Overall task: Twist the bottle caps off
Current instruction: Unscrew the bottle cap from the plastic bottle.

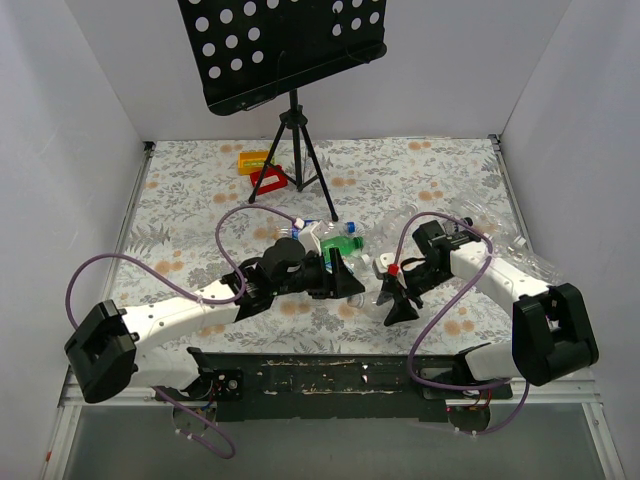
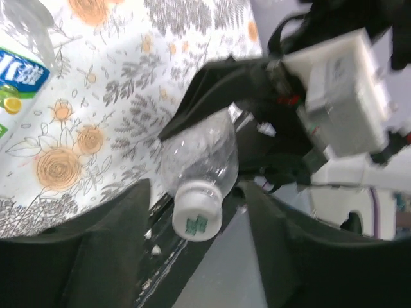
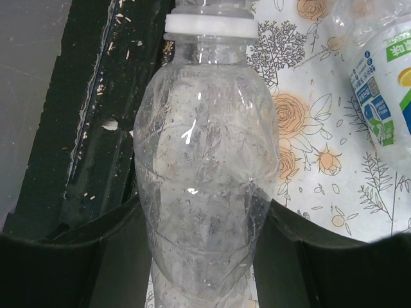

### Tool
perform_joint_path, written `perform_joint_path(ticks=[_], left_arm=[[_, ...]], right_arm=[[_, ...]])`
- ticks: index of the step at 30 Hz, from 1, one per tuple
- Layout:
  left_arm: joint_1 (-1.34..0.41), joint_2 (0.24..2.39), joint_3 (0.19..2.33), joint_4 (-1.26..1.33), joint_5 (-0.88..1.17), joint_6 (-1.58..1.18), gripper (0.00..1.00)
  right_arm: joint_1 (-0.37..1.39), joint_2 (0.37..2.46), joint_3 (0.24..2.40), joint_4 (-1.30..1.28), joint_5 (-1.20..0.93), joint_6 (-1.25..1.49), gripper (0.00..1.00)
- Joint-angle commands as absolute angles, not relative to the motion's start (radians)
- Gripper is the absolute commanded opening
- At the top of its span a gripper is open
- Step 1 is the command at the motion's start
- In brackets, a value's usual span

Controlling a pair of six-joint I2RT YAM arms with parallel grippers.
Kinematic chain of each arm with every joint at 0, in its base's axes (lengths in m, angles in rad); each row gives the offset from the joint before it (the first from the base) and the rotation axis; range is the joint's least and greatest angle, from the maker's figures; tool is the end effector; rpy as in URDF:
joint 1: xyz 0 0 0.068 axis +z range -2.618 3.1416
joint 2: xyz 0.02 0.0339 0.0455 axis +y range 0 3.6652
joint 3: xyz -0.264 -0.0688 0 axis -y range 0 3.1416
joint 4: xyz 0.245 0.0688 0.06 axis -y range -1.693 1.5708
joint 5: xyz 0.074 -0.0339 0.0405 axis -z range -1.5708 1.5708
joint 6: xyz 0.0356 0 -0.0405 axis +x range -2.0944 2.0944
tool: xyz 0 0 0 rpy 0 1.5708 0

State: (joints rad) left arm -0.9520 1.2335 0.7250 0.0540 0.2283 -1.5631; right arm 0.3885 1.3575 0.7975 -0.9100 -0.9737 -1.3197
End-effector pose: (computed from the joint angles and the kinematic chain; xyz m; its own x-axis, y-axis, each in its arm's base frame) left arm 0.1521 -0.2275 0.2480 -0.9133 -0.3966 0.0924 -0.2476 0.3607 -0.8992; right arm 0.1860 0.1079 0.1987 0.0521 -0.5671 -0.8220 -0.9640 -0.2436 0.1070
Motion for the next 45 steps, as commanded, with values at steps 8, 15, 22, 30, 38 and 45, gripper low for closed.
perform_joint_path(ticks=[8,15,22,30,38,45], left_arm=[[-0.928,1.097,0.747,0.106,0.189,-1.287,0.98],[-0.919,0.894,0.611,0.116,0.435,-0.73,0.98],[-0.919,0.974,0.564,0.192,0.581,-0.427,0.98],[-0.925,1.146,0.624,0.288,0.624,-0.431,0.95],[-0.93,1.224,0.644,0.318,0.637,-0.454,0.86],[-0.928,1.266,0.669,0.29,0.647,-0.465,0.7]], right_arm=[[0.397,1.37,0.816,-0.963,-0.969,-1.345,0.05],[0.397,1.361,0.816,-0.966,-0.976,-1.35,0.05],[0.4,1.367,0.818,-0.979,-0.983,-1.364,0.05],[0.405,1.362,0.818,-0.977,-0.983,-1.365,0.05],[0.41,1.361,0.818,-0.979,-0.98,-1.364,0.05],[0.41,1.362,0.818,-0.976,-0.979,-1.364,0.05]])
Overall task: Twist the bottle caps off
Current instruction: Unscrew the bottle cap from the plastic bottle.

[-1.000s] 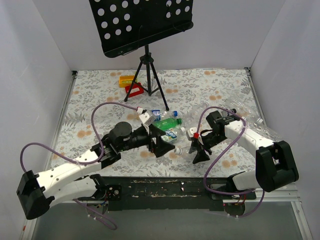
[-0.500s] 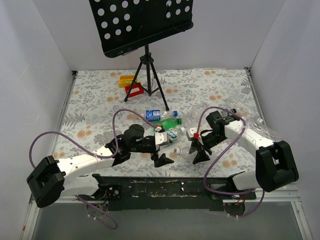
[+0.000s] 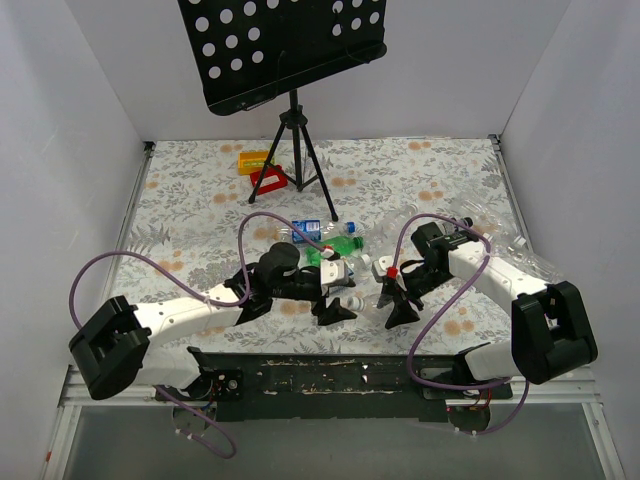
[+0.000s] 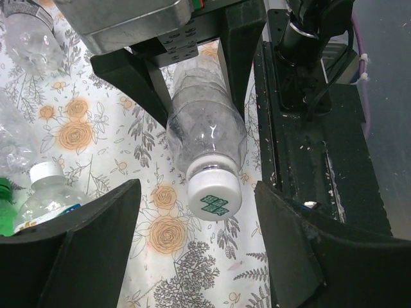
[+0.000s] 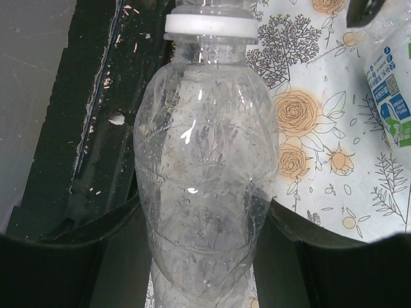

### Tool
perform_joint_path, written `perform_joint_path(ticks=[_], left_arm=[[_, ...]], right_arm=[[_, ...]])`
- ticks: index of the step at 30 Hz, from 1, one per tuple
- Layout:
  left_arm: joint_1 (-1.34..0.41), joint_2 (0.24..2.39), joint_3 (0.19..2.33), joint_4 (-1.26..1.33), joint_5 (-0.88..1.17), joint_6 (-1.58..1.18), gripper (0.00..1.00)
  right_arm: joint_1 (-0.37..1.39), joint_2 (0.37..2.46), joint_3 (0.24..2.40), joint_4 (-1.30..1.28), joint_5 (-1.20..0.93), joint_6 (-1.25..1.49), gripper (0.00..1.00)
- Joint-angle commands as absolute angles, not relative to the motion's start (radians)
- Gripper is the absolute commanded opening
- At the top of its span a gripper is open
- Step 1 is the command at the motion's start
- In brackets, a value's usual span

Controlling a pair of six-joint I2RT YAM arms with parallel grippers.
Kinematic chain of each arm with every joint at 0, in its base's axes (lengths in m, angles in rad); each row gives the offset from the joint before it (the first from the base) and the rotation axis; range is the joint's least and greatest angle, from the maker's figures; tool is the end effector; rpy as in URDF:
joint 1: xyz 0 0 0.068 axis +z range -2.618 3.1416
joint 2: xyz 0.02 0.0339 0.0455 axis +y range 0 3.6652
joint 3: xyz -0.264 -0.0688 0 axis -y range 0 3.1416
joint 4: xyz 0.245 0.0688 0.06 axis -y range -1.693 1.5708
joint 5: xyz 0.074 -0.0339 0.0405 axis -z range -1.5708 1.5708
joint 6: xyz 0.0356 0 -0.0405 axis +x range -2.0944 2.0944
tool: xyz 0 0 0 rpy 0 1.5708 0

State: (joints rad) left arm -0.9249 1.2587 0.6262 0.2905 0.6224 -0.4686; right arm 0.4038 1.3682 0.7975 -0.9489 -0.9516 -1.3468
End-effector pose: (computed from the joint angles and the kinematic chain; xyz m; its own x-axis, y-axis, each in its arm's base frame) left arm 0.1453 -0.2273 0.2338 -0.6224 0.2162 -0.7522 0.7827 0.1660 -0.5999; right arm 0.1820 0.1093 0.1957 0.0557 -0.5916 -0.8043 -0.9546 -0.2677 0.1308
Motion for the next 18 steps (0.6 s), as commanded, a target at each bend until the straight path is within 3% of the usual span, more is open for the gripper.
perform_joint_path(ticks=[1,5,12,15,17,18], left_arm=[[-0.93,1.267,0.669,0.288,0.647,-0.469,0.67],[-0.93,1.269,0.67,0.287,0.643,-0.479,0.54],[-0.93,1.269,0.67,0.276,0.632,-0.506,0.39],[-0.93,1.261,0.67,0.278,0.624,-0.535,0.2],[-0.93,1.255,0.667,0.285,0.621,-0.578,0.01],[-0.93,1.249,0.667,0.293,0.614,-0.622,0.0]], right_arm=[[0.41,1.362,0.818,-0.977,-0.979,-1.365,0.05],[0.411,1.364,0.818,-0.976,-0.979,-1.364,0.05],[0.411,1.368,0.818,-0.976,-0.976,-1.361,0.05],[0.411,1.368,0.818,-0.976,-0.976,-1.359,0.05],[0.411,1.37,0.818,-0.976,-0.976,-1.361,0.05],[0.411,1.371,0.818,-0.974,-0.976,-1.359,0.05]])
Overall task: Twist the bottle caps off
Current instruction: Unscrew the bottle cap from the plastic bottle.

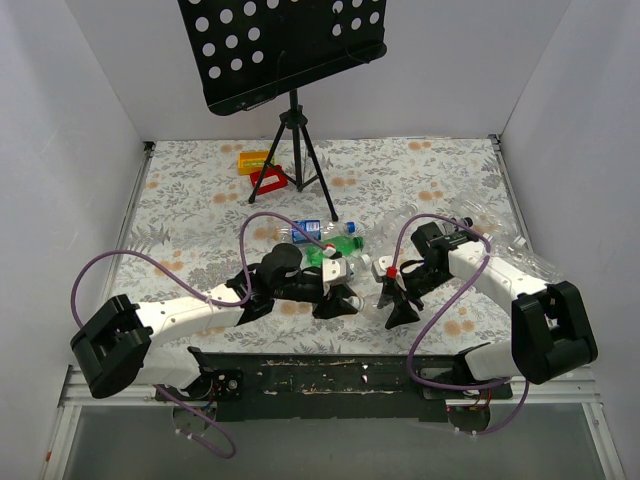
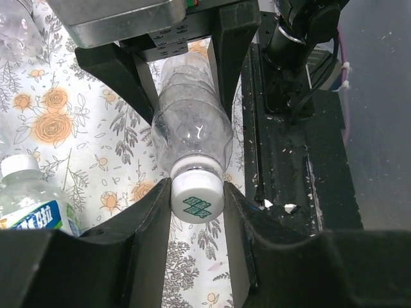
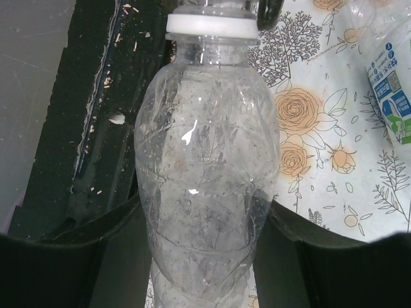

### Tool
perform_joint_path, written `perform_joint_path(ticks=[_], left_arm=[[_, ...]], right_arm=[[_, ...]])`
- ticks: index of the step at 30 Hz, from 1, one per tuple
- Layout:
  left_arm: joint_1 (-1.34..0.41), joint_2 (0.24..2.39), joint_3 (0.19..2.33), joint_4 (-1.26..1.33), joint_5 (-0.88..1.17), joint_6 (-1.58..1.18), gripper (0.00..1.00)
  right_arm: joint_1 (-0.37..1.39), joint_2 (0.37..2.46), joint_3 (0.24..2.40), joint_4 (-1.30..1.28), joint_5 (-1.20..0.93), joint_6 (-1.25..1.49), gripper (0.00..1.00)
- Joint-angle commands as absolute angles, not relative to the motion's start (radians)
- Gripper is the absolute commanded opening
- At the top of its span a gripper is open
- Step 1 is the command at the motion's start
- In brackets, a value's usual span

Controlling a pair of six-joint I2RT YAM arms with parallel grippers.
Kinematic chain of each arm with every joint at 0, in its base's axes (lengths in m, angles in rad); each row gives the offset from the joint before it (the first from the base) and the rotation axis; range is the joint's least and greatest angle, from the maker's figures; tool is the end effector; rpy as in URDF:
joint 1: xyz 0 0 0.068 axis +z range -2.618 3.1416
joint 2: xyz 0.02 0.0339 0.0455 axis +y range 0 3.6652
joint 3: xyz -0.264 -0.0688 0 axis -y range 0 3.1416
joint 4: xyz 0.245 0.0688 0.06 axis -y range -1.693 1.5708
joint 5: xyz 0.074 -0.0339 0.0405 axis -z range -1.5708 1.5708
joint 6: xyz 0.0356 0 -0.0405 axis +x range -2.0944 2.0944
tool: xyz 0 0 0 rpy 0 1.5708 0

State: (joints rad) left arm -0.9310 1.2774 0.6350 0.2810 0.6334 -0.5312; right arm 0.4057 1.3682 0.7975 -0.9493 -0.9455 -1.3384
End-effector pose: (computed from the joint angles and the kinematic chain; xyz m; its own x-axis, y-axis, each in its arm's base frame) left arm 0.1454 -0.2306 0.2312 -0.6770 0.2258 -0.7005 0.7356 0.1756 -0.6543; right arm 0.1818 0.1095 0.1955 0.0503 -0.5983 -0.7997 -0.9549 -0.2634 0.1371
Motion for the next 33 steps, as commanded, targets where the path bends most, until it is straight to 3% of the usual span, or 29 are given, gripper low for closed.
perform_joint_path(ticks=[1,6,10,14,18,19,22,24,28,33], left_arm=[[-0.93,1.243,0.666,0.301,0.604,-0.67,0.0],[-0.93,1.207,0.687,0.272,0.41,-1.108,0.0],[-0.93,1.193,0.77,0.031,0.19,-1.455,0.0],[-0.931,1.175,0.753,0.011,0.202,-1.649,0.0],[-0.933,1.183,0.739,0.038,0.213,-1.64,0.0],[-0.933,1.183,0.733,0.054,0.219,-1.626,0.07],[-0.934,1.178,0.733,0.11,0.256,-1.55,0.59],[-0.933,1.164,0.738,0.112,0.256,-1.508,0.75],[-0.933,1.099,0.721,0.132,0.252,-1.411,0.94],[-0.933,1.005,0.693,0.13,0.239,-1.238,0.98]], right_arm=[[0.411,1.37,0.818,-0.974,-0.976,-1.359,0.05],[0.411,1.371,0.818,-0.974,-0.974,-1.358,0.05],[0.411,1.371,0.818,-0.973,-0.973,-1.358,0.05],[0.411,1.373,0.819,-0.973,-0.973,-1.358,0.05],[0.411,1.377,0.819,-0.969,-0.969,-1.356,0.05],[0.411,1.381,0.819,-0.971,-0.969,-1.355,0.05],[0.413,1.382,0.818,-0.968,-0.966,-1.353,0.05],[0.411,1.382,0.818,-0.966,-0.965,-1.351,0.05],[0.411,1.382,0.819,-0.968,-0.963,-1.351,0.05],[0.411,1.379,0.819,-0.969,-0.963,-1.35,0.05]])
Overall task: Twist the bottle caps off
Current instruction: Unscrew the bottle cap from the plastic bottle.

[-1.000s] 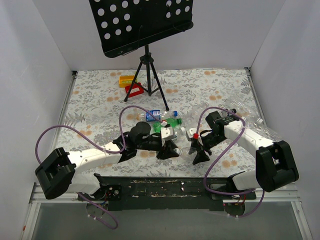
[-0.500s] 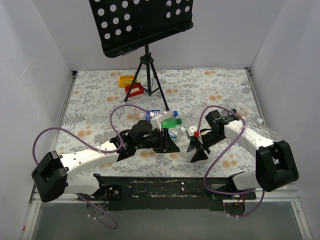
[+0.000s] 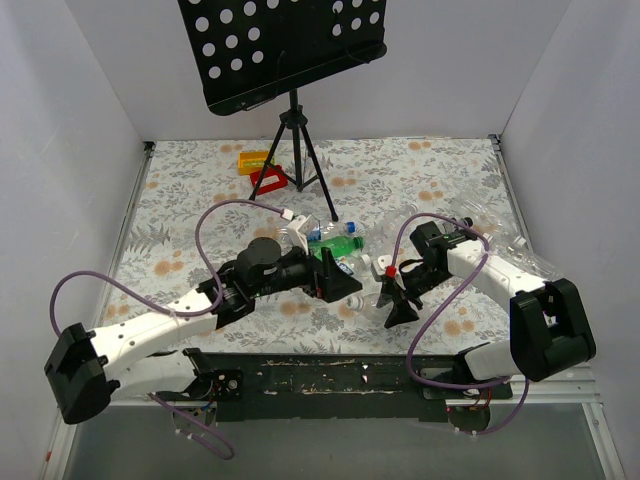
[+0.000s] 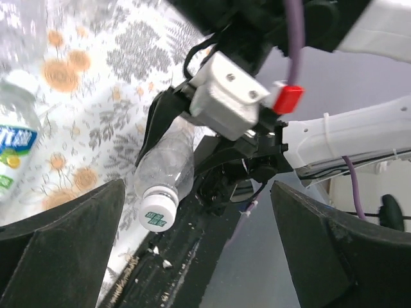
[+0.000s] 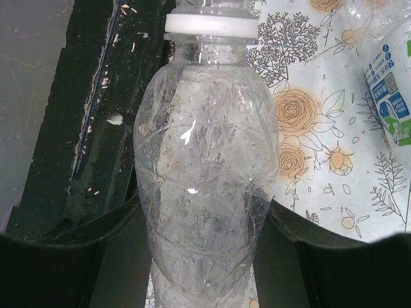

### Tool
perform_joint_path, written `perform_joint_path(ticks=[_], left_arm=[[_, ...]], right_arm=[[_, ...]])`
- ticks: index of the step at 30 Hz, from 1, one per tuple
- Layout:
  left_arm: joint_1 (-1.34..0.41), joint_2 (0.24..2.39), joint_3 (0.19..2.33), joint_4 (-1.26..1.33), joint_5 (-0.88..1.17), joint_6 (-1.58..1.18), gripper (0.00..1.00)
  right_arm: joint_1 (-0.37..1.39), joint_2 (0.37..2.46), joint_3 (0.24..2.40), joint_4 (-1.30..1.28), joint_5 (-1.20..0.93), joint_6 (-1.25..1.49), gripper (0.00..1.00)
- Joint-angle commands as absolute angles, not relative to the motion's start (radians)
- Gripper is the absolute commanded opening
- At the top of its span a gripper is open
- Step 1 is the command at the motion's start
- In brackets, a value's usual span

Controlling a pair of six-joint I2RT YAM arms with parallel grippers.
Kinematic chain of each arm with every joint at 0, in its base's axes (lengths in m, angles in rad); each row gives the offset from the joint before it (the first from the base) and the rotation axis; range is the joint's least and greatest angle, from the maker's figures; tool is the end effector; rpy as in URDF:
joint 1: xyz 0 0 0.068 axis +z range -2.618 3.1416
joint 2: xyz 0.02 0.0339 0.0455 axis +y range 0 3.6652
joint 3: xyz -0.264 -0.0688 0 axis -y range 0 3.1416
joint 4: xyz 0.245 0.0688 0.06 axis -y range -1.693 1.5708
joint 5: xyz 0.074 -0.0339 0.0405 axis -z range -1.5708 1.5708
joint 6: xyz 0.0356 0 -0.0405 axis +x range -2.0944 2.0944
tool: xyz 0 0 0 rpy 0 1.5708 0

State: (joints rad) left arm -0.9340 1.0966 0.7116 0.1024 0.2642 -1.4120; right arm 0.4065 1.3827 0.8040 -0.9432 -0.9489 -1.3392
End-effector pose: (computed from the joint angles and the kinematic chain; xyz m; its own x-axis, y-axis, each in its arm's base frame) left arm 0.1430 -0.2090 0.2817 -0.9398 -0.3322 -0.0800 -0.0174 0.2803 -0.9598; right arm 0.1844 0.1109 0.1944 0.0491 -0.5962 -0.8013 -0.9542 -0.2652 0.1388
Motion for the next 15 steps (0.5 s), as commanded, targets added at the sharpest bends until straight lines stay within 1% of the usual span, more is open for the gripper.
perform_joint_path(ticks=[1,4,11,15], left_arm=[[-0.933,0.987,0.686,0.12,0.236,-1.194,0.98],[-0.933,0.934,0.666,0.104,0.259,-1.041,0.98],[-0.933,0.85,0.516,0.179,0.451,-0.633,0.98],[-0.933,0.815,0.476,0.195,0.472,-0.465,0.98]], right_arm=[[0.411,1.376,0.819,-0.969,-0.963,-1.35,0.05],[0.411,1.373,0.819,-0.966,-0.963,-1.35,0.05],[0.411,1.368,0.818,-0.966,-0.963,-1.351,0.05],[0.413,1.364,0.818,-0.966,-0.965,-1.351,0.05]])
